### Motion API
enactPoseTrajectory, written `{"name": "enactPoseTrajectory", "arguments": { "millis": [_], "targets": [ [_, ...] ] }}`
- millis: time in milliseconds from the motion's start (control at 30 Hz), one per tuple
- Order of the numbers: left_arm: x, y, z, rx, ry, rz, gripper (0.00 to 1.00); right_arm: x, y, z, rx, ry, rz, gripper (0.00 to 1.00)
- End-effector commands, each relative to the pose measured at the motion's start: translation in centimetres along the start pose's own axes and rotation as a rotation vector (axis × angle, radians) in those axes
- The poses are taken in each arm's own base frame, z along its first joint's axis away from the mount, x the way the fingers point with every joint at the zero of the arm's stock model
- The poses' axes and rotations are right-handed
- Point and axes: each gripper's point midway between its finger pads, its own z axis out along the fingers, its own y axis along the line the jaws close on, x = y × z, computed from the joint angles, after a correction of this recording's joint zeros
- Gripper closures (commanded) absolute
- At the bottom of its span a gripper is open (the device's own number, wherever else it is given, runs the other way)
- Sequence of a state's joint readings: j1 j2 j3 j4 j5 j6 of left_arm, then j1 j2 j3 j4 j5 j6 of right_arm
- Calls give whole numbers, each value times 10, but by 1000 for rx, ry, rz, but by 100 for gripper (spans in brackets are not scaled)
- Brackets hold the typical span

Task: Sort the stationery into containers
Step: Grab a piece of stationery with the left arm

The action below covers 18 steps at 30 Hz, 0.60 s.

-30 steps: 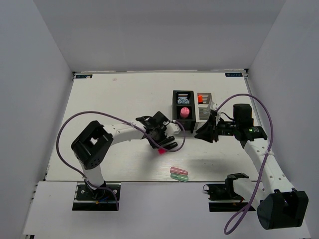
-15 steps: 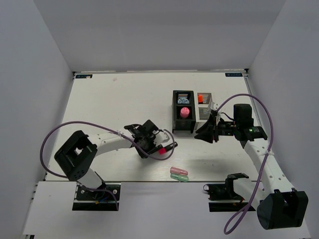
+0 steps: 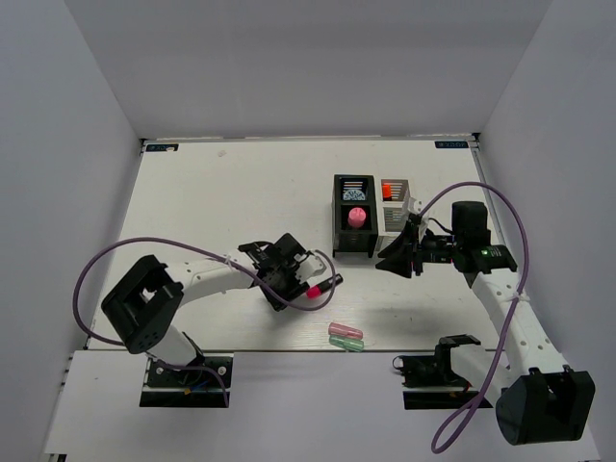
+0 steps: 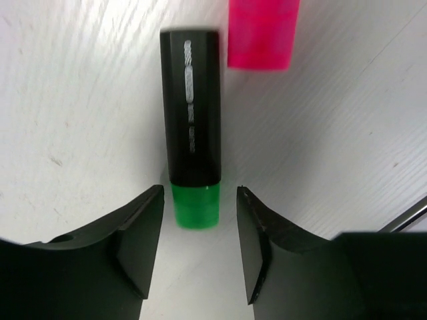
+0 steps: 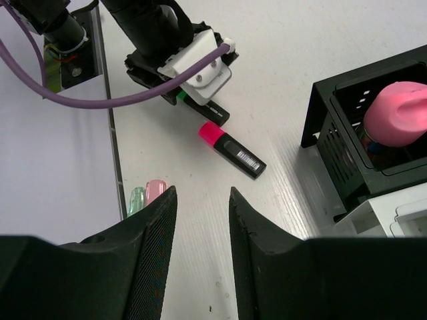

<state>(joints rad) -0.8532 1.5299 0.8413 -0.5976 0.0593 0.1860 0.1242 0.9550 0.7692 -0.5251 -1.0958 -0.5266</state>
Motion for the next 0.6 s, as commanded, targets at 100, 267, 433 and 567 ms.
{"name": "enactPoseTrajectory", "arguments": {
  "millis": [100,267,433,567],
  "targets": [
    [-40,-2,2,-7,-74,18,41,-1,5,-2,-14,-18,-6,59],
    [-55,0,11,-6,-79,17,41,-1,6,-2,-17,-17,-6,59],
    [-53,6,26,-30,-27,25,43,-1,6,-4,-15,-20,-9,59],
    [-51,7,30,-32,5,24,72,-2,5,-6,-5,-22,-13,59]
  ]
}}
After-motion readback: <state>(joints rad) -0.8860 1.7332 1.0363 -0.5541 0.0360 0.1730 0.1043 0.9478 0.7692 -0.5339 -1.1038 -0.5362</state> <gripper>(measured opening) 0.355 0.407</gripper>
